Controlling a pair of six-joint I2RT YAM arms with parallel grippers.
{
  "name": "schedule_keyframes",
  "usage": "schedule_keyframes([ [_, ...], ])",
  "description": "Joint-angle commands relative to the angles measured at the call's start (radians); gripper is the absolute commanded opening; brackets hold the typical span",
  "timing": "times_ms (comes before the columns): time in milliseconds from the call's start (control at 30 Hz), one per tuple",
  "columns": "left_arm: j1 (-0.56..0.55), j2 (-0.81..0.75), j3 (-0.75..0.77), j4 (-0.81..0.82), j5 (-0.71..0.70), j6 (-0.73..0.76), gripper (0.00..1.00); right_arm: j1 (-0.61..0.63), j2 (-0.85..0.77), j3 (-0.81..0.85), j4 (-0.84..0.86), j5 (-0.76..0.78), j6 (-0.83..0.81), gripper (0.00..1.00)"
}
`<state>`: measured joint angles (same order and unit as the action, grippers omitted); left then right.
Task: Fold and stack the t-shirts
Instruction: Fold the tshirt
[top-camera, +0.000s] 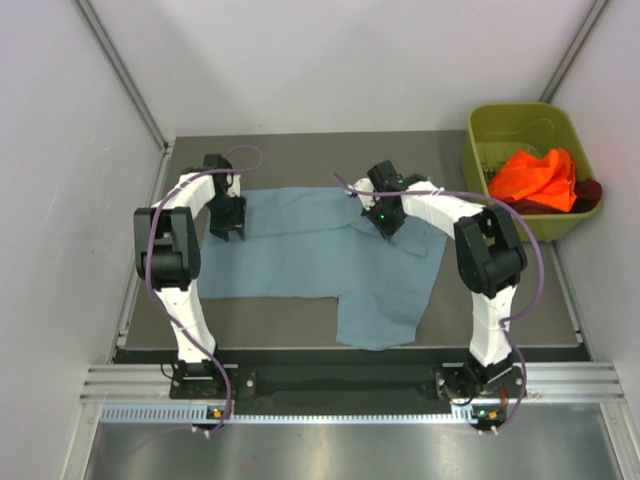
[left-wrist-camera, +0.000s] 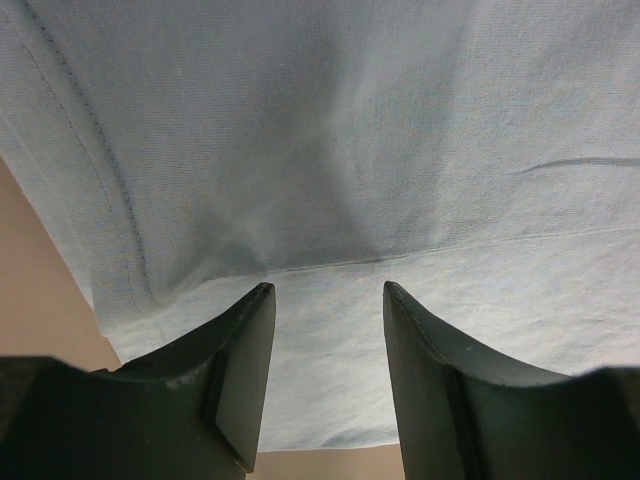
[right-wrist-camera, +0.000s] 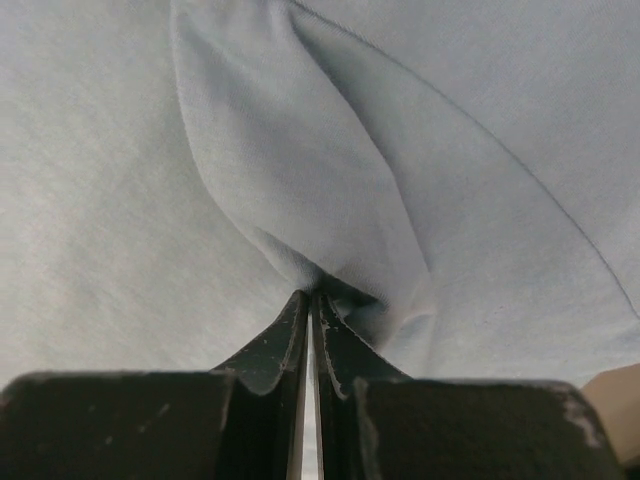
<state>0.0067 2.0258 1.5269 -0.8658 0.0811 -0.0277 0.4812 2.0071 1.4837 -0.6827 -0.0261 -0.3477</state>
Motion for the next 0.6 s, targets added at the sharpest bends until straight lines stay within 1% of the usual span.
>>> schedule_keyframes([
  [0, 0.006, -0.038, 0.004, 0.008, 0.002, -0.003, 0.52, -0.003, -0.074, 0.088, -0.05, -0.053, 0.019, 0.02],
  [167, 0.006, -0.035, 0.006, 0.014, 0.016, -0.011, 0.52, 0.002, -0.096, 0.148, -0.165, -0.193, 0.023, 0.02],
  [433, 0.006, -0.033, 0.018, 0.011, 0.019, -0.012, 0.52, 0.036, -0.103, 0.119, -0.239, -0.356, 0.01, 0.03],
  [567, 0.006, -0.035, 0.015, 0.011, 0.017, -0.009, 0.52, 0.05, -0.107, 0.116, -0.271, -0.406, -0.005, 0.03],
])
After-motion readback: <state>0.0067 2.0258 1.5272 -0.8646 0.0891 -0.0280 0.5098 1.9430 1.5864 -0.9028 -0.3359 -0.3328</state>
